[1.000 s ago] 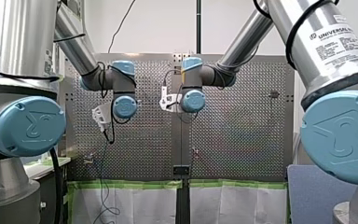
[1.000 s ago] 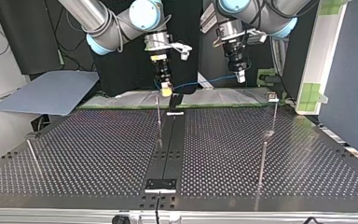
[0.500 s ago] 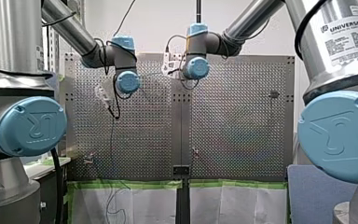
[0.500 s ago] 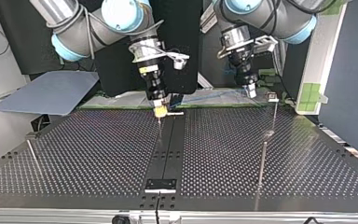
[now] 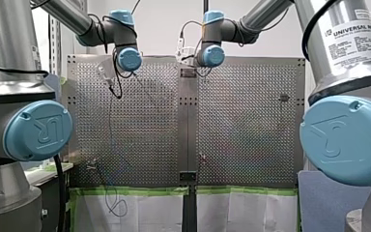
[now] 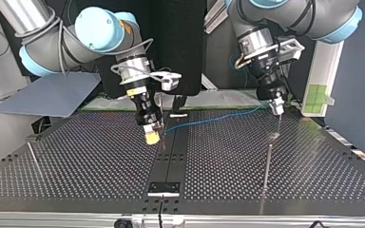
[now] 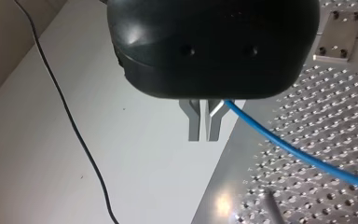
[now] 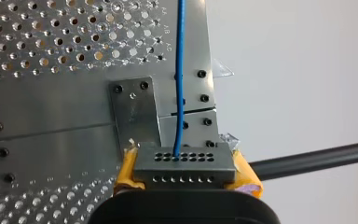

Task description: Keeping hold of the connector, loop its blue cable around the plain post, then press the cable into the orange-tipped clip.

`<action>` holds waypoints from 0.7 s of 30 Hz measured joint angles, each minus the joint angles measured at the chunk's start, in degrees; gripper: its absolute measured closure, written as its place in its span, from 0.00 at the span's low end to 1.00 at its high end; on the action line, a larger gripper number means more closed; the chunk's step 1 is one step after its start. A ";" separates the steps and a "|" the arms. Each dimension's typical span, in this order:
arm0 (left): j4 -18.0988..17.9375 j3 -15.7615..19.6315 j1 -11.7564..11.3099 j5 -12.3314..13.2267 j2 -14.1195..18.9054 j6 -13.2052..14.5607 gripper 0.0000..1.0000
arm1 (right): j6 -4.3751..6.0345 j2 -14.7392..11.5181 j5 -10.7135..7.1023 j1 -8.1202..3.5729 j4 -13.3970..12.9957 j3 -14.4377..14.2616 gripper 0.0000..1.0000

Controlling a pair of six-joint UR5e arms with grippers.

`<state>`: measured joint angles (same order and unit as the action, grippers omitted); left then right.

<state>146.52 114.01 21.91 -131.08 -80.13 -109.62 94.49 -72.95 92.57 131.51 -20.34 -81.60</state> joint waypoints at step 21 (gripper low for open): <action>10.34 -10.31 -10.16 10.13 -5.44 -0.95 0.90 | 0.97 4.96 -6.51 -0.68 2.00 9.25 1.00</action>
<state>156.85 103.70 11.75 -120.96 -85.57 -110.57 95.46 -67.99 86.06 130.83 -18.34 -72.35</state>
